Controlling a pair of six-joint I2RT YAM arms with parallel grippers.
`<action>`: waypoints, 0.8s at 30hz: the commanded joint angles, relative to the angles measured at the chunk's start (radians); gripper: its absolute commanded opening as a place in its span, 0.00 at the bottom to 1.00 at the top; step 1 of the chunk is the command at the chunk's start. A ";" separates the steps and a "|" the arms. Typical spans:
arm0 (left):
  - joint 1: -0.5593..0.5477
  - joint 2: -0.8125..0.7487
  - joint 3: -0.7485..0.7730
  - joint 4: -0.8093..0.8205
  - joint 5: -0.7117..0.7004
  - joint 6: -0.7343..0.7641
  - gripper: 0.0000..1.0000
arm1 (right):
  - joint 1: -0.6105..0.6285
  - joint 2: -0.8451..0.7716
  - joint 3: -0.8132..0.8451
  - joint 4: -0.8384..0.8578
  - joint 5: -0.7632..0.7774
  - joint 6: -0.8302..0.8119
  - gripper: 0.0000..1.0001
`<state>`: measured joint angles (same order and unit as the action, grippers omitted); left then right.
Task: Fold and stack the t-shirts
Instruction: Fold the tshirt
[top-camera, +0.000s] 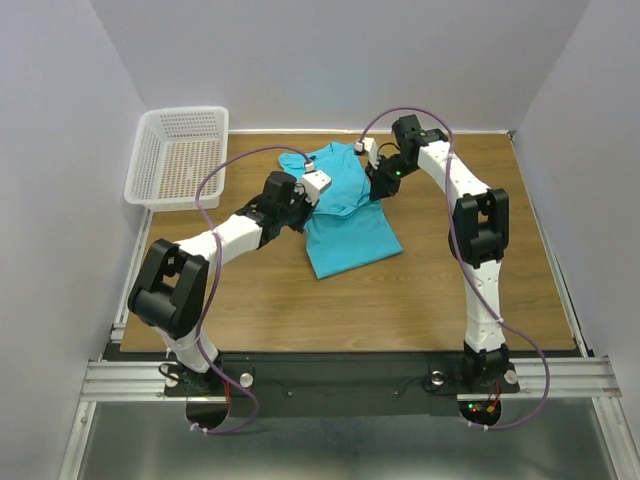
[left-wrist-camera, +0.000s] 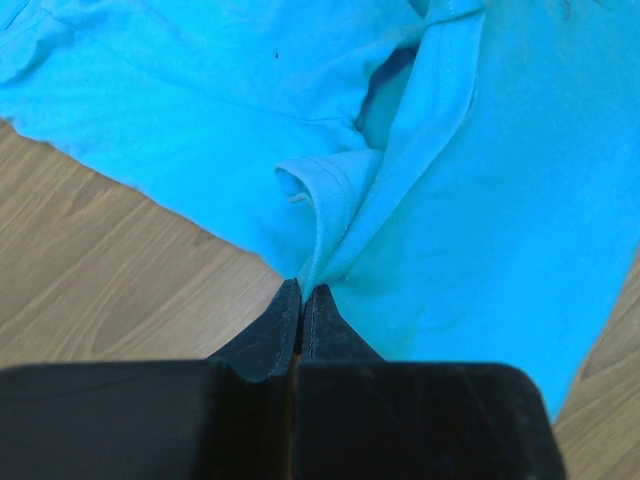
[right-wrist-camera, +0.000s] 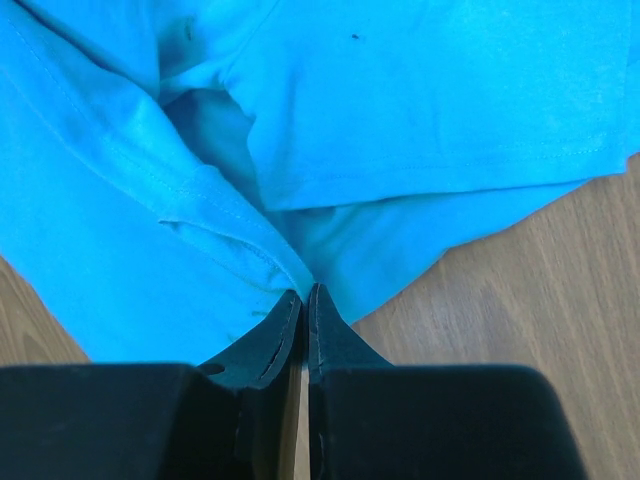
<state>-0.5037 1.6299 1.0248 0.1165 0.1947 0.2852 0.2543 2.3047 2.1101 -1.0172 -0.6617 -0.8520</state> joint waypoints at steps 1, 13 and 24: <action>0.017 0.024 0.064 0.043 0.045 0.017 0.00 | -0.007 0.018 0.062 0.037 0.002 0.045 0.01; 0.065 0.174 0.179 -0.004 0.026 0.009 0.14 | -0.007 0.058 0.080 0.132 0.071 0.204 0.27; 0.131 0.127 0.233 -0.025 -0.146 -0.112 0.83 | -0.009 -0.053 -0.025 0.465 0.235 0.613 0.50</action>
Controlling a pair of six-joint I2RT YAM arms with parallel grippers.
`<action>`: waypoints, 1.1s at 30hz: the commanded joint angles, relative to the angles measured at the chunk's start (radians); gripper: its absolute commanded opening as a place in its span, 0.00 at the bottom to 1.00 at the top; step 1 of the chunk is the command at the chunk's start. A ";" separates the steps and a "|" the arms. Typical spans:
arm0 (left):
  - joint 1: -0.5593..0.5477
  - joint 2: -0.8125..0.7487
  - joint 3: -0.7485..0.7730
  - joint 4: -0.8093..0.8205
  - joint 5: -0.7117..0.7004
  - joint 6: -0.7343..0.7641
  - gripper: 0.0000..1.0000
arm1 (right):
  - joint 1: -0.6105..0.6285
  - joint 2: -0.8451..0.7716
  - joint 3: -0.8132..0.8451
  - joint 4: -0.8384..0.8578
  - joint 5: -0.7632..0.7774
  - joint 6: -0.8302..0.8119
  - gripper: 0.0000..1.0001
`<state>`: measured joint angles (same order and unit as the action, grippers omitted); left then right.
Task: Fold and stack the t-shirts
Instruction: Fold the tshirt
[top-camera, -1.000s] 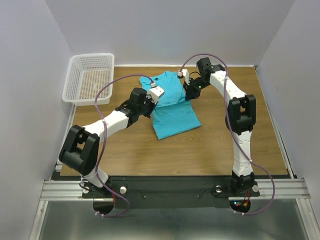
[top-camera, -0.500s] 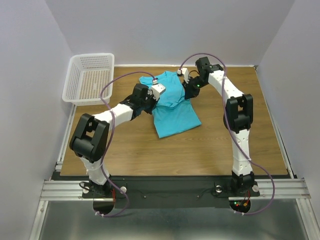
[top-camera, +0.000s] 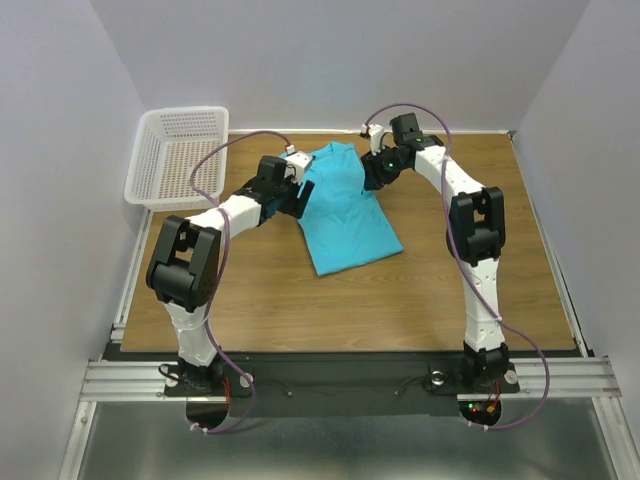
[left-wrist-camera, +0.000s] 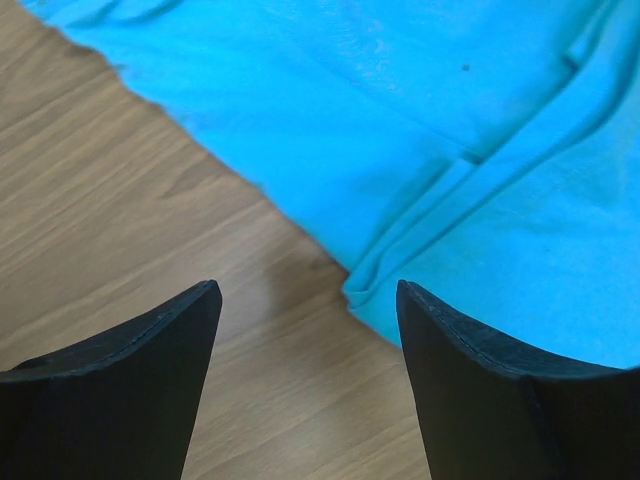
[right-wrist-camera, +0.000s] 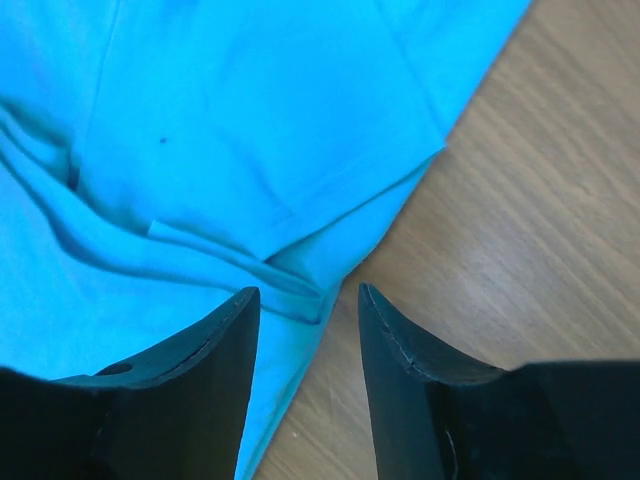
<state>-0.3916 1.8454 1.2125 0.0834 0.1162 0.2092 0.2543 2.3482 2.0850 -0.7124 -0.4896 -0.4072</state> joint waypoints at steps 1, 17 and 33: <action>0.020 -0.095 0.044 0.012 -0.073 -0.037 0.83 | -0.007 -0.104 -0.006 0.160 0.051 0.174 0.49; 0.030 -0.460 -0.354 0.041 0.269 -0.623 0.75 | -0.056 -0.561 -0.727 0.163 -0.104 0.062 0.52; -0.137 -0.488 -0.643 0.256 0.247 -0.873 0.71 | -0.089 -0.593 -0.938 0.280 -0.004 0.249 0.50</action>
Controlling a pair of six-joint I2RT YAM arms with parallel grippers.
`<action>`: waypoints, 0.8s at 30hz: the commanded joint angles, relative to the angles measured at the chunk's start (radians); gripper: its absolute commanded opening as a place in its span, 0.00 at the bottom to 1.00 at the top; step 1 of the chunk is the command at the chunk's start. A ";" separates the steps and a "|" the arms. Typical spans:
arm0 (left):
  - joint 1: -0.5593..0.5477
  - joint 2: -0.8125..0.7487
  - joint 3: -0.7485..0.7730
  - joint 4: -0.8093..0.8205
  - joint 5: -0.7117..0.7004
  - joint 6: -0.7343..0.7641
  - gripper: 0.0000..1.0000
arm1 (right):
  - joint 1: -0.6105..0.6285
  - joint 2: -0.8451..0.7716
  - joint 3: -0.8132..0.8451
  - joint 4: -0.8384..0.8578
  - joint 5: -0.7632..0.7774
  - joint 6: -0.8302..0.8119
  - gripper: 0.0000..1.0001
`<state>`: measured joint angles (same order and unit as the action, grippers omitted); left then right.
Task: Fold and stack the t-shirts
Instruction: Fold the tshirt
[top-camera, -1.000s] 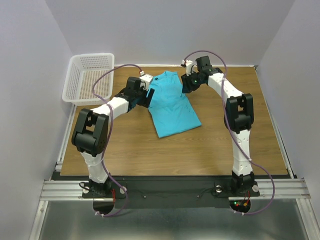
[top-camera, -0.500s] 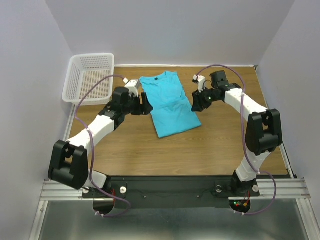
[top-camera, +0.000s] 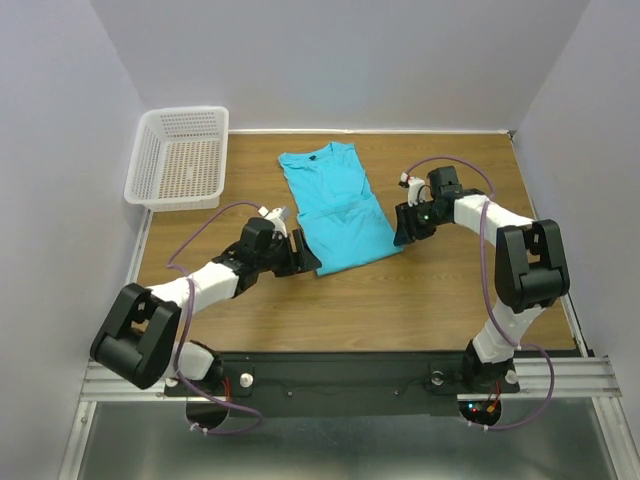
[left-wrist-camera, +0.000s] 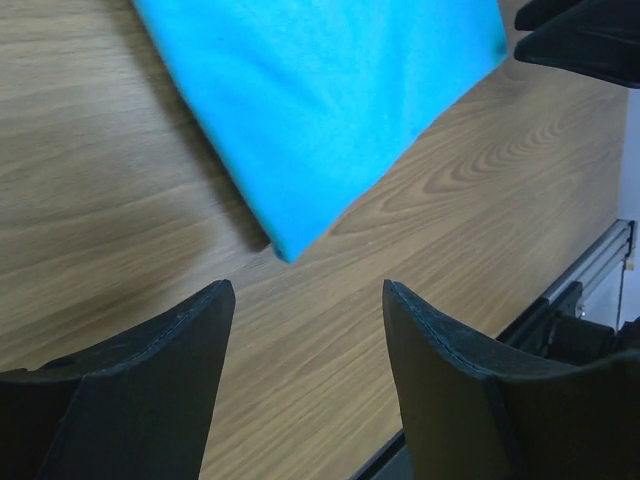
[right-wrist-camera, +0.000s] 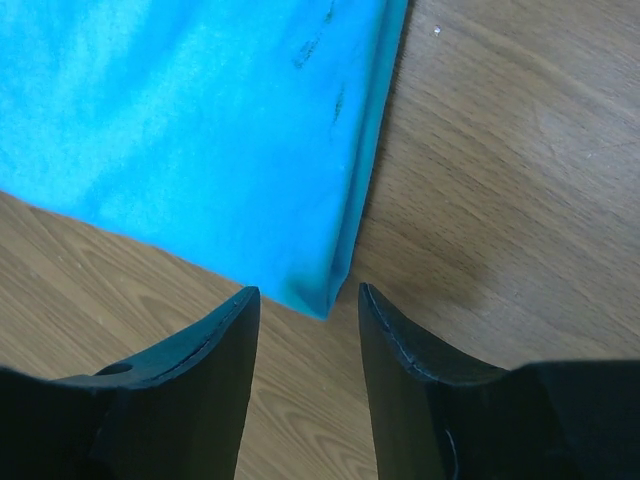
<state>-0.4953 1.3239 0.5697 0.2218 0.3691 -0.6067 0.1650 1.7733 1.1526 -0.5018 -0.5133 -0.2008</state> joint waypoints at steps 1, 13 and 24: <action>-0.040 0.049 0.002 0.123 -0.007 -0.062 0.71 | 0.001 -0.015 -0.010 0.071 0.016 0.046 0.49; -0.074 0.212 0.059 0.188 0.005 -0.065 0.54 | 0.002 0.006 -0.056 0.068 -0.042 0.049 0.34; -0.083 0.245 0.070 0.180 0.030 -0.033 0.19 | 0.002 -0.026 -0.116 0.059 -0.074 0.035 0.11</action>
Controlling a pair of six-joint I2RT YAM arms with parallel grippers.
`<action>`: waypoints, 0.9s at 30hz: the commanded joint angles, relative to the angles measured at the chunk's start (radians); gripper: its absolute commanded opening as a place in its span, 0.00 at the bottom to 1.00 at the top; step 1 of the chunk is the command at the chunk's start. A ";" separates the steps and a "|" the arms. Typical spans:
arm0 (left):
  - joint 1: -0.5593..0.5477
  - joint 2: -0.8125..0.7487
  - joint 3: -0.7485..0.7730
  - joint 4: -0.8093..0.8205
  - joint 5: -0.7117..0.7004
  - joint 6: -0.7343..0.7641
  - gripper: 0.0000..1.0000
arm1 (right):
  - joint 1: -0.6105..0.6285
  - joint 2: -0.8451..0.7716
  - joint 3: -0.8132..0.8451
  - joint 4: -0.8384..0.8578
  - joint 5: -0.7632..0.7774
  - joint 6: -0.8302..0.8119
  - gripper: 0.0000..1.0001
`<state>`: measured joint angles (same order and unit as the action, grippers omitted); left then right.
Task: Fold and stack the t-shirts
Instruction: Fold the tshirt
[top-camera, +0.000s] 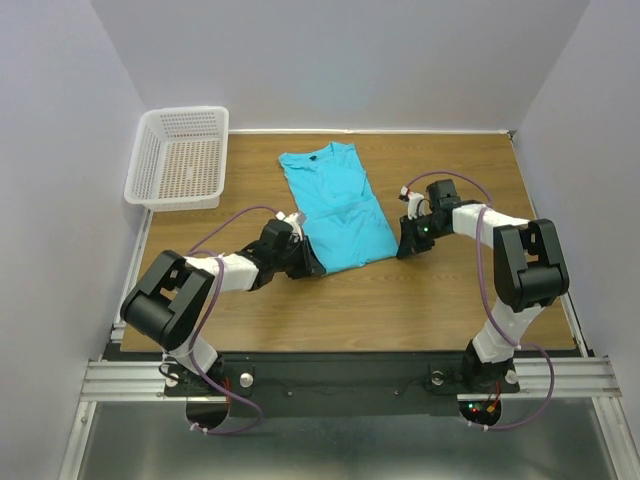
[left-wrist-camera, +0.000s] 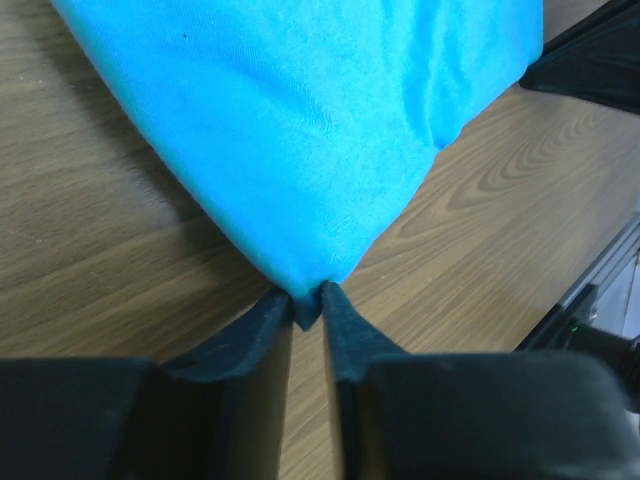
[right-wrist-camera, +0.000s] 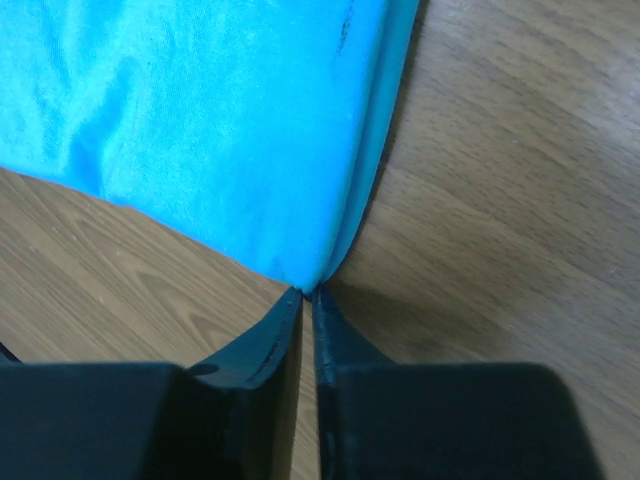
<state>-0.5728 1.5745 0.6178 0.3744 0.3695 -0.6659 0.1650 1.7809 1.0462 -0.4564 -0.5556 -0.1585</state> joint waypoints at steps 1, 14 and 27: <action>-0.006 -0.007 0.023 0.020 0.028 0.035 0.03 | 0.002 -0.038 -0.017 0.009 -0.033 -0.009 0.06; -0.006 -0.148 -0.084 -0.141 0.089 0.049 0.00 | 0.001 -0.201 -0.086 -0.117 -0.076 -0.072 0.01; -0.009 -0.392 -0.135 -0.333 0.124 -0.024 0.16 | 0.002 -0.268 -0.058 -0.381 -0.164 -0.257 0.01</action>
<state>-0.5762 1.2644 0.4904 0.1280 0.4637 -0.6777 0.1650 1.5654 0.9565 -0.7223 -0.6437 -0.3183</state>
